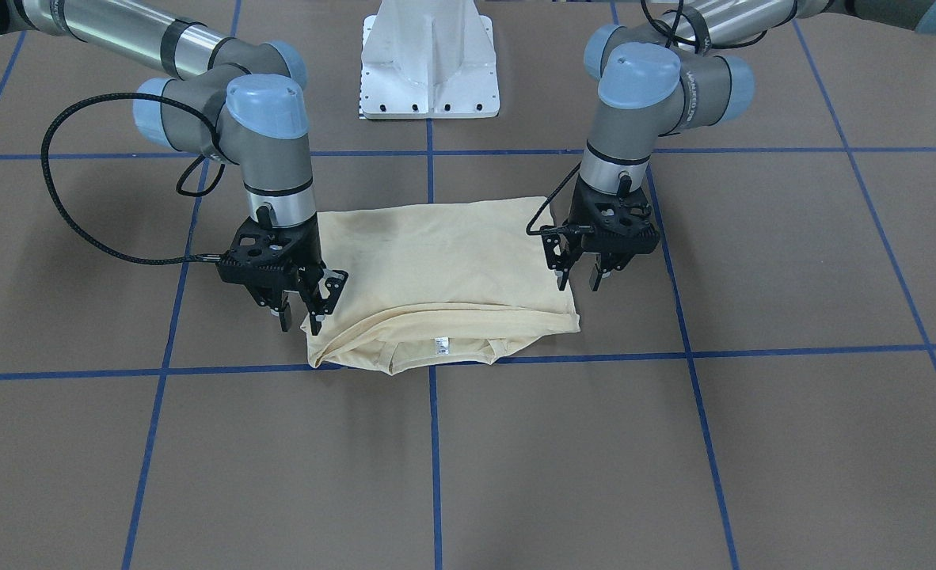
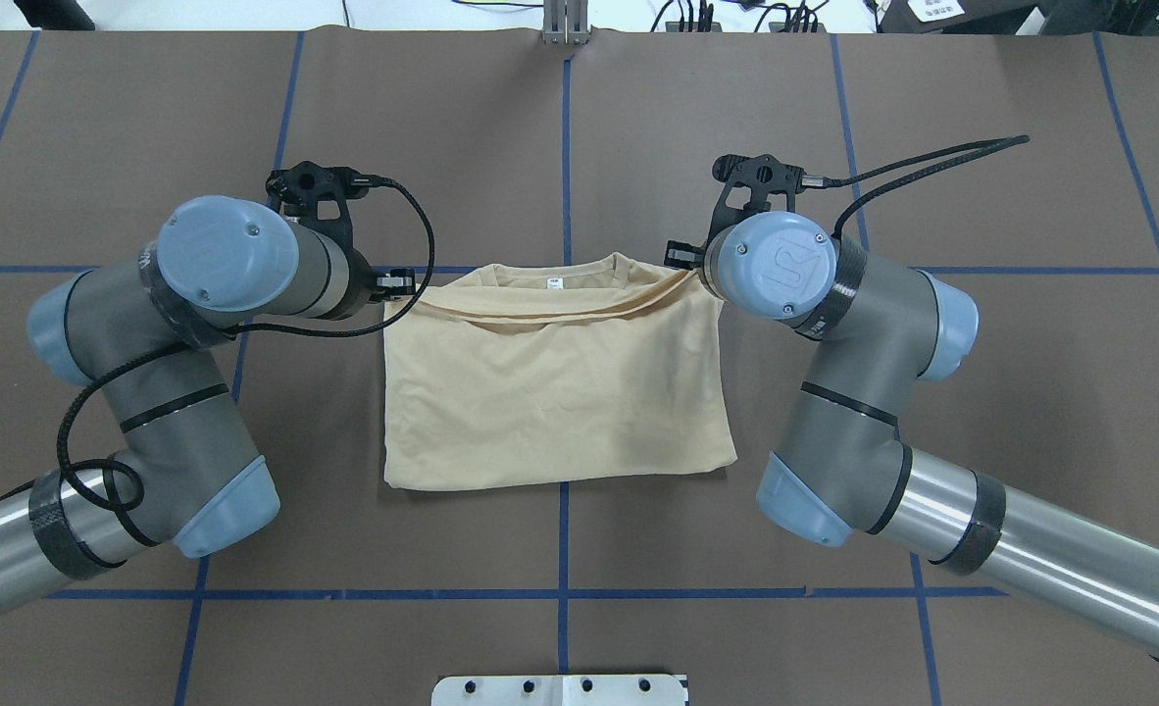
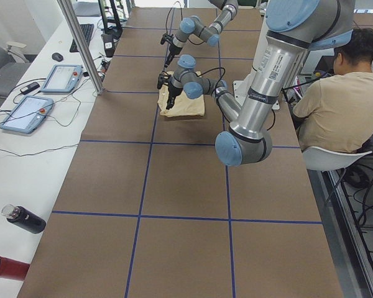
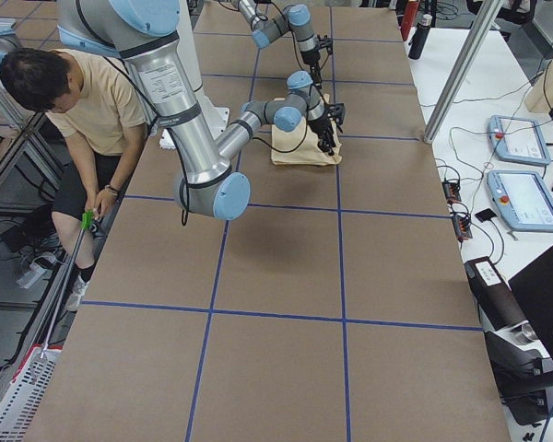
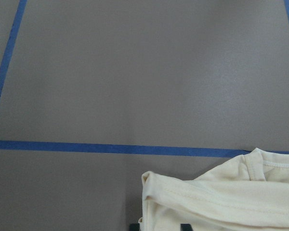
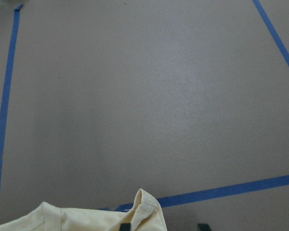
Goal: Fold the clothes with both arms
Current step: 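Lay the hem over the collar and open both grippers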
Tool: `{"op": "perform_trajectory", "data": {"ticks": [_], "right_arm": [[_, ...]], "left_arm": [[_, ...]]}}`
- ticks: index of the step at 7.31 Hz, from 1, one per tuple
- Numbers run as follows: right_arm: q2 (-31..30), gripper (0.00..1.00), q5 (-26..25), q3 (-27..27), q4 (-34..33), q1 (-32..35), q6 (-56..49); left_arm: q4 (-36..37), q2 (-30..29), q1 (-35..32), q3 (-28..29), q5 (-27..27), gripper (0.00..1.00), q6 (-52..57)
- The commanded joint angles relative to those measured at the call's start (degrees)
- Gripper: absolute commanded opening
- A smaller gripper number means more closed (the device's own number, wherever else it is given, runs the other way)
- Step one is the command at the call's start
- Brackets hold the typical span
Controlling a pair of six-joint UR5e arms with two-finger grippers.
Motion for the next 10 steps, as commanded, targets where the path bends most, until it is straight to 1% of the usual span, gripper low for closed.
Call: {"op": "perform_trajectory", "data": {"ticks": [1,2,4,5,6,7,10], "right_arm": [[-2.23,1.00,4.98,2.94,0.07,2.66,-4.67],[-3.81,1.00,4.98,4.70,0.15,2.58,-4.69],[-4.00,1.00,4.63,5.15,0.16,2.58,-4.60],[-3.91,1.00,4.54,5.15,0.16,2.49,-4.60],[-3.91,1.00,4.54,5.15,0.16,2.49,-4.60],[-3.91,1.00,4.54,5.07,0.16,2.41,-4.60],[-3.91,1.00,4.54,4.98,0.16,2.32,-4.43]], "left_arm": [[-0.18,3.40,0.78,-4.87,-0.43,1.00,1.74],[-1.06,5.51,4.19,-6.29,-0.26,1.00,-1.57],[-3.08,6.68,12.71,-5.78,0.53,1.00,-9.31],[-3.09,6.68,15.36,-5.69,2.10,1.00,-10.65],[-3.17,7.46,15.99,-5.69,2.55,0.99,-10.83],[-3.26,8.69,16.09,-5.60,2.55,0.93,-10.84],[-3.26,8.61,16.26,-5.60,2.47,0.67,-10.92]]}}
